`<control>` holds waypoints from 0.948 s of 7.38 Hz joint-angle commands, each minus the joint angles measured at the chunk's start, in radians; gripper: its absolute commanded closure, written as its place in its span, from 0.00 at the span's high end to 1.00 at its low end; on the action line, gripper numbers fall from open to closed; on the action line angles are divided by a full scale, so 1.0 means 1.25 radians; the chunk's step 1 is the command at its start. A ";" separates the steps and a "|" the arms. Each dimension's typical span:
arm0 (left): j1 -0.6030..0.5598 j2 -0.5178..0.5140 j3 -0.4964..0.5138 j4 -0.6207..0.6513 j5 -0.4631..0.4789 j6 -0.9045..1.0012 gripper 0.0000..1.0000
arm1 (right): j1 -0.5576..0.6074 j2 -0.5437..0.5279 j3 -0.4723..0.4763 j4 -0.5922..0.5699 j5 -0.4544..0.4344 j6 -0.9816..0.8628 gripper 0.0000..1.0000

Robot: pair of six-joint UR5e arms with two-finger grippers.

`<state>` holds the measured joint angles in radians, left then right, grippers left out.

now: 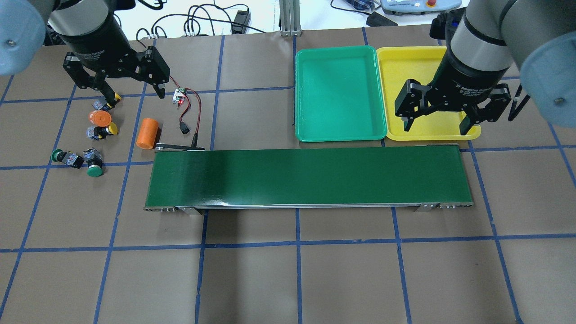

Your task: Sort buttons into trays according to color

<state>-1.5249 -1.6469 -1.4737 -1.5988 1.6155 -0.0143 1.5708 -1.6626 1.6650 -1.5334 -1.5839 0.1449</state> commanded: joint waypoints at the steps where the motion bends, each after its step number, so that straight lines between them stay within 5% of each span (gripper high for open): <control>1: -0.001 0.003 0.000 0.000 0.001 -0.001 1.00 | 0.000 0.000 0.001 0.002 -0.001 -0.002 1.00; 7: 0.009 -0.005 -0.004 -0.001 0.005 0.021 1.00 | 0.001 -0.001 0.001 0.003 0.001 0.001 1.00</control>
<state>-1.5221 -1.6433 -1.4752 -1.5999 1.6226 -0.0069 1.5718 -1.6633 1.6659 -1.5282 -1.5836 0.1446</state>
